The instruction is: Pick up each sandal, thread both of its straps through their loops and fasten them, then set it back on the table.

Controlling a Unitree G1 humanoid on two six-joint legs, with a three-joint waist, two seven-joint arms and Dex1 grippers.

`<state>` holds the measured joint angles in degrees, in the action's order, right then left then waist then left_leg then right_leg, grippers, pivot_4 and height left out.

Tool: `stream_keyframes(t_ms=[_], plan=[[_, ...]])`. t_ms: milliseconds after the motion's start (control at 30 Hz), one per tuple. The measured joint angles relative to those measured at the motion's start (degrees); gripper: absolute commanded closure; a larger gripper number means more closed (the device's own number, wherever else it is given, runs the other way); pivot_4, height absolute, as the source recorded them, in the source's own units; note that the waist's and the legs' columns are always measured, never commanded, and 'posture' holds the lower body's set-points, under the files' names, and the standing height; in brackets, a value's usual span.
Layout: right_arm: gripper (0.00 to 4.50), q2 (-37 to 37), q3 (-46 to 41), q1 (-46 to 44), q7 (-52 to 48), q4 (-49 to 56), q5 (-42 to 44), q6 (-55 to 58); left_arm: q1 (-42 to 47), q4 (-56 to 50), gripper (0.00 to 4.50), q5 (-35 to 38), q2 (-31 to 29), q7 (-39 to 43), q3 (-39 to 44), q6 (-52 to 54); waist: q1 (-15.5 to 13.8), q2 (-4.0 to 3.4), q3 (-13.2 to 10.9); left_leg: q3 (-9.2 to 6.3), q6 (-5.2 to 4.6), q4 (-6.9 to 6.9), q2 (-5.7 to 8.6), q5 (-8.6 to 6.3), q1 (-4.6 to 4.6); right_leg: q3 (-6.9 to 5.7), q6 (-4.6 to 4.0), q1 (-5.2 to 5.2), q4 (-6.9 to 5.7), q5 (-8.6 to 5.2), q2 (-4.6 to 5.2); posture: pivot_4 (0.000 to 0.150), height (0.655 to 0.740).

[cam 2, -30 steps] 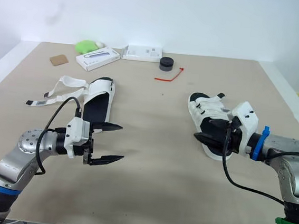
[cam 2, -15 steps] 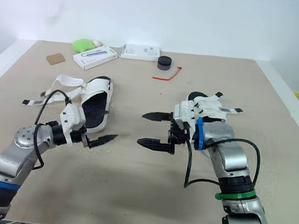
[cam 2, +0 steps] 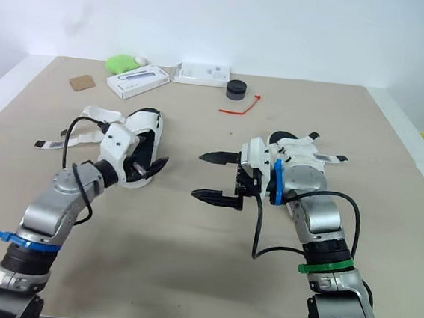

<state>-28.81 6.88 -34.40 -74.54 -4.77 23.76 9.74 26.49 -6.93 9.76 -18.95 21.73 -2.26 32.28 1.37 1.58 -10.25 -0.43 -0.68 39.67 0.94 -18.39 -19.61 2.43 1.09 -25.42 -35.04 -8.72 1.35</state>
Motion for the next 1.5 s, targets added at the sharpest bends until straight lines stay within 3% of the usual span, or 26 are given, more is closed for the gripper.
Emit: stream_keyframes(t_ms=[433, 1000, 1133, 1333, 1500], plan=[[0.12, 0.6, 0.0, -1.9, 0.1, -2.0, -1.6, -1.8, 7.2, 7.0, 0.0, 0.2, 5.4, -5.2, 0.7, 9.2, 0.0, 0.01, 0.0, -0.02, 0.1, 0.0, 0.03, -0.03, -0.01, 0.01, 0.03, 0.0, 0.0, 0.02, 0.03, 0.15, 0.74], [0.12, 1.4, 0.0, -2.2, 1.2, -3.1, -2.3, -2.9, 19.0, 29.7, 0.0, -2.2, 8.3, -8.3, 2.4, 0.5, -0.1, 0.02, 0.0, -0.12, 0.33, 0.0, 0.11, 0.04, -0.08, -0.03, 0.07, -0.02, 0.01, 0.05, 0.04, 0.15, 0.74], [0.0, 1.4, 0.0, -2.2, 1.2, -3.2, -2.5, -3.2, 21.7, 35.3, 1.28, -4.7, 8.3, -10.1, 1.9, -2.3, 0.0, 0.02, 0.0, -0.12, 0.34, 0.0, 0.12, 0.05, -0.07, -0.01, 0.09, -0.02, -0.01, 0.06, 0.05, 0.15, 0.74], [0.0, 1.4, 0.0, -2.2, 1.3, -3.1, -2.5, -3.1, 22.1, 36.9, 4.26, -4.9, 8.2, -11.2, 3.2, -4.4, -0.1, 0.02, 0.0, -0.17, 0.36, 0.0, 0.16, 0.05, -0.09, -0.02, 0.1, -0.02, -0.01, 0.06, 0.11, 0.15, 0.74], [0.0, 2.5, -1.3, -2.2, 2.8, -3.1, 0.9, 1.1, 21.9, 36.9, 4.41, -5.2, 7.8, -9.6, 2.8, -5.2, -0.2, 0.02, 0.0, -0.18, 0.37, 0.0, 0.17, 0.06, -0.09, -0.05, 0.11, -0.02, -0.01, 0.08, 0.13, 0.15, 0.74]])
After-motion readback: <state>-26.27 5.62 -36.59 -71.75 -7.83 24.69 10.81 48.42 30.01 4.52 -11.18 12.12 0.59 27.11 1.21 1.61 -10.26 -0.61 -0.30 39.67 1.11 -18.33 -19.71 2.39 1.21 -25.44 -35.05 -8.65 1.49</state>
